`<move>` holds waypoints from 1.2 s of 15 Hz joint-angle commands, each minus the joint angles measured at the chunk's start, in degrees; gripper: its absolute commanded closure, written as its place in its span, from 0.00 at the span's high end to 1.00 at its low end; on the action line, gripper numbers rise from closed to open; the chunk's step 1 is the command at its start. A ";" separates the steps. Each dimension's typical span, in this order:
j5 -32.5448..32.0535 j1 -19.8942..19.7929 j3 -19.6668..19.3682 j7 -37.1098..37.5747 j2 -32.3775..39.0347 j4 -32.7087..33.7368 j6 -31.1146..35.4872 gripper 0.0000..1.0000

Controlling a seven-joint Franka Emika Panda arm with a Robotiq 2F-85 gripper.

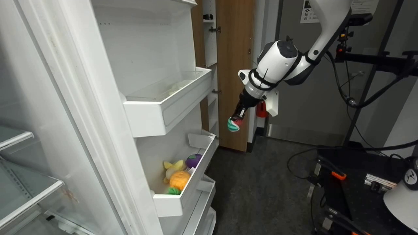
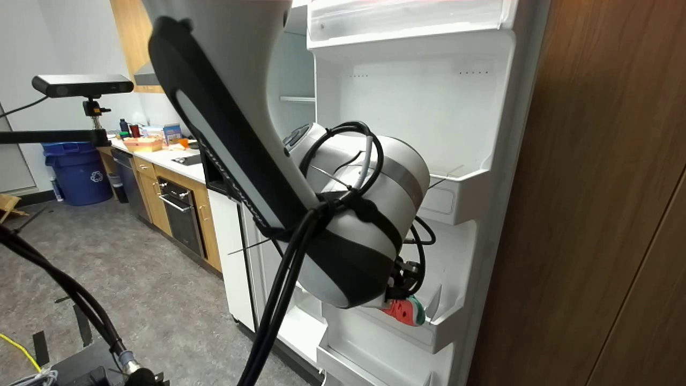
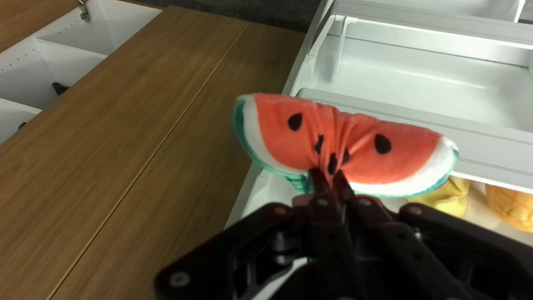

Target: Move the watermelon plush toy from the top compartment to the bottom compartment.

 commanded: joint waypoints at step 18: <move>0.03 -0.17 7.58 2.57 0.72 1.62 -2.52 0.05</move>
